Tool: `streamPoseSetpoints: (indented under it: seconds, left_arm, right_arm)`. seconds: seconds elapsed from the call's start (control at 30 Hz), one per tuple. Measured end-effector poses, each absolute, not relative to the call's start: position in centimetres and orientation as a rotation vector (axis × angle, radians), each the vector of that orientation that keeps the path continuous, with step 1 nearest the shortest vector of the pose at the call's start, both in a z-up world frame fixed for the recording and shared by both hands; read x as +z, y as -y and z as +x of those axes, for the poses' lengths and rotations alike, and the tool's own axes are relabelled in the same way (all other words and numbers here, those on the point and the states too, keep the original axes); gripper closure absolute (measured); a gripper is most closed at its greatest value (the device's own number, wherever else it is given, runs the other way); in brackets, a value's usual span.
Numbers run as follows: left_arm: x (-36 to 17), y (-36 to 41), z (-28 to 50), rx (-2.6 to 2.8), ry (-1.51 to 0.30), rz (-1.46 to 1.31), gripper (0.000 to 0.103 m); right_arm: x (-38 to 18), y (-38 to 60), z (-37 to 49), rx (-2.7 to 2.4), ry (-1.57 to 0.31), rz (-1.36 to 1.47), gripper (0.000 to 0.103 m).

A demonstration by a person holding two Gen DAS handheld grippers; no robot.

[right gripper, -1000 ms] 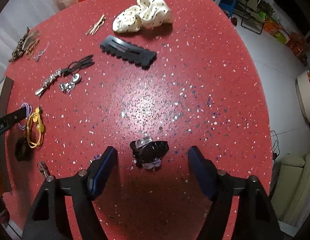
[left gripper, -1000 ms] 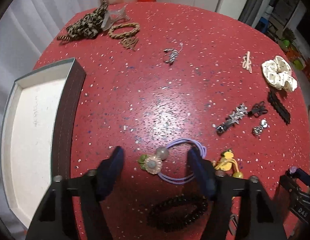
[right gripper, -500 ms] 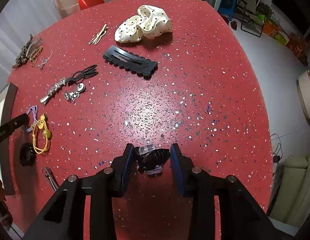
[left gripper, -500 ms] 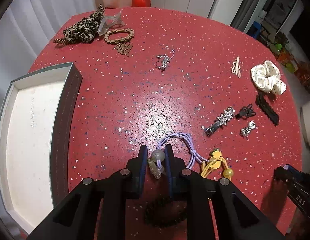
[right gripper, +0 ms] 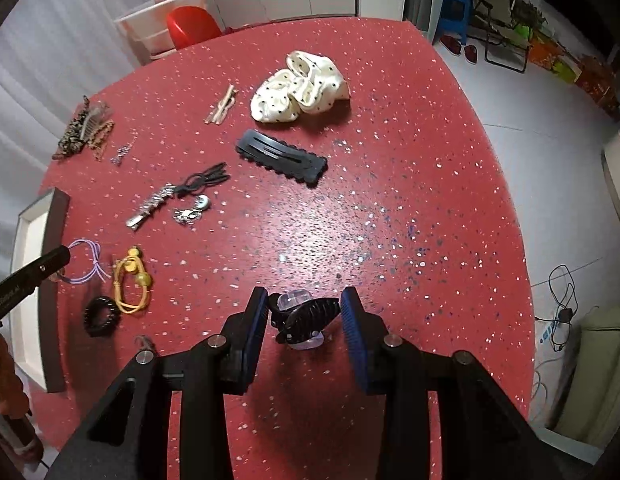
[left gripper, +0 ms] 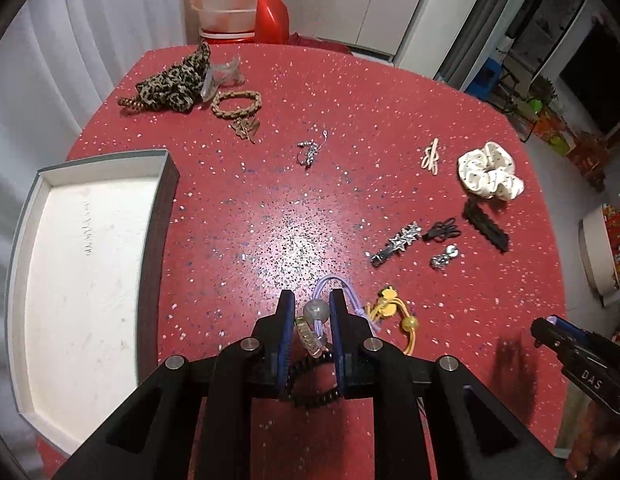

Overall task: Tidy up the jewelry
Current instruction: 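Carry the hair tie and claw clip in both grippers over the white tray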

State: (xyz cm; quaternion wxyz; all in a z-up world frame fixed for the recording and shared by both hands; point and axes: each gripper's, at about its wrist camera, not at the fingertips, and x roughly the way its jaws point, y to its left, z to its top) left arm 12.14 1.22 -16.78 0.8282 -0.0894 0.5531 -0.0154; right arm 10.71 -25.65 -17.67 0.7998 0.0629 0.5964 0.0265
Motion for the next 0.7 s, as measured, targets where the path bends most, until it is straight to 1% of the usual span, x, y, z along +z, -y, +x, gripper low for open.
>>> streamPoseSetpoints:
  seconds: [0.37, 0.7]
  left_arm:
    - [-13.3, -4.2, 9.4, -0.022, -1.119, -0.245, 0.084]
    - [-11.4, -9.7, 6.7, 0.063, -1.075, -0.287, 0.084]
  right_arm:
    - [-14.6, 22.8, 10.3, 0.112, -1.245, 0.111, 0.062]
    - [-12.3, 16.0, 10.9, 0.23, -1.209, 0.07, 0.062]
